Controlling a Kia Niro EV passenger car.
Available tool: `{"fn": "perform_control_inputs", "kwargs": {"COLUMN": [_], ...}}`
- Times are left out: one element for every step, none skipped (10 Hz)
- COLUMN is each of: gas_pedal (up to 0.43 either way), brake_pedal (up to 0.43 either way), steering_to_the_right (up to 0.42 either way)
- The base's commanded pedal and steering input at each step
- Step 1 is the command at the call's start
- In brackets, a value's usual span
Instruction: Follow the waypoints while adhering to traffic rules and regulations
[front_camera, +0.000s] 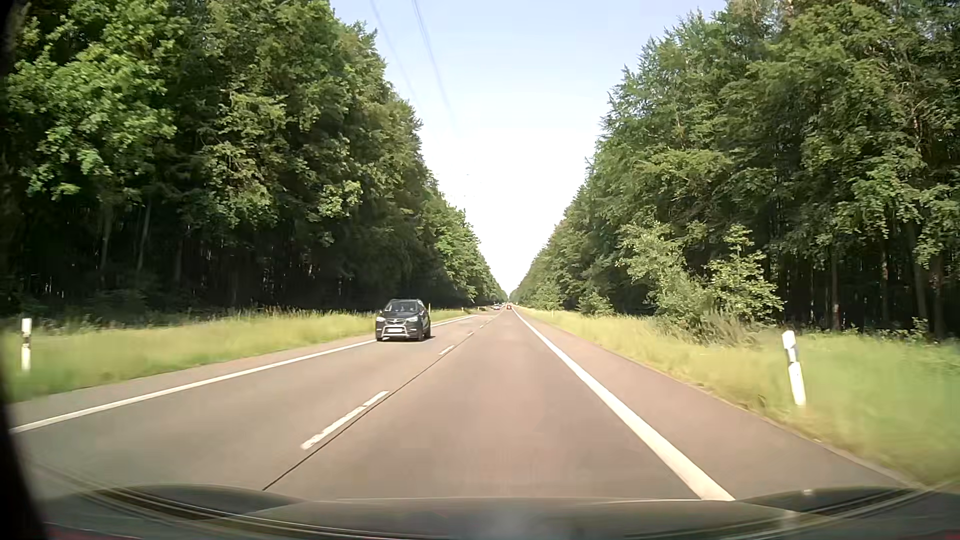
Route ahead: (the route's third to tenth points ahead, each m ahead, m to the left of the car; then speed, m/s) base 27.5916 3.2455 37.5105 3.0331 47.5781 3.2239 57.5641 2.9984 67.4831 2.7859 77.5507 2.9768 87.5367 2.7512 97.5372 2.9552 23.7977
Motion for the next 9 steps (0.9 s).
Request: {"fn": "perform_control_inputs", "kwargs": {"gas_pedal": [0.240, 0.240, 0.240, 0.240, 0.228, 0.228, 0.220, 0.220, 0.220], "brake_pedal": [0.030, 0.030, 0.030, 0.030, 0.030, 0.030, 0.030, 0.030, 0.030], "steering_to_the_right": [0.002, 0.002, 0.002, 0.003, 0.002, 0.002, 0.002, 0.003, 0.002]}}
